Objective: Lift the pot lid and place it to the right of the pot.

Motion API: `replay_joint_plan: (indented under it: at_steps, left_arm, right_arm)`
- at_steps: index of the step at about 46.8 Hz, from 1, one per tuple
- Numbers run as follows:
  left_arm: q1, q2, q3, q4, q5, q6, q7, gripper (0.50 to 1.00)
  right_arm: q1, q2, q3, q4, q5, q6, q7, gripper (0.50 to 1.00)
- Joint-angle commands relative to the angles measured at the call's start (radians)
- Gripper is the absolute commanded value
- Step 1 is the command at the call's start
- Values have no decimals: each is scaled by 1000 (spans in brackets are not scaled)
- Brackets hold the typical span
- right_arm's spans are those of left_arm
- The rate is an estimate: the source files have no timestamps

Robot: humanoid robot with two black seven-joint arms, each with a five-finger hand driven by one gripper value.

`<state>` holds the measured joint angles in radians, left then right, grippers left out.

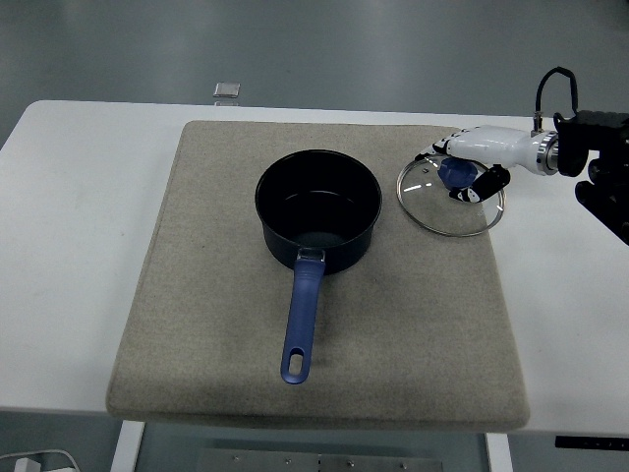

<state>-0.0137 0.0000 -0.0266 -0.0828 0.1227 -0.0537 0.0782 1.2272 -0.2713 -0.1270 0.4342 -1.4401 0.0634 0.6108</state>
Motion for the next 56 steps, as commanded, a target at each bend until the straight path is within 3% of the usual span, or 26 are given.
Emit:
replay_joint_plan:
  at_steps: [1,56]
  left_arm:
    - [0,0,0,0,0,0,0,1000]
    - [0,0,-1,0,0,0,0,1000]
  right_arm:
    - [2,1,1,0,0,1,0,915]
    - [144,-45,6,0,1,-4,0,915]
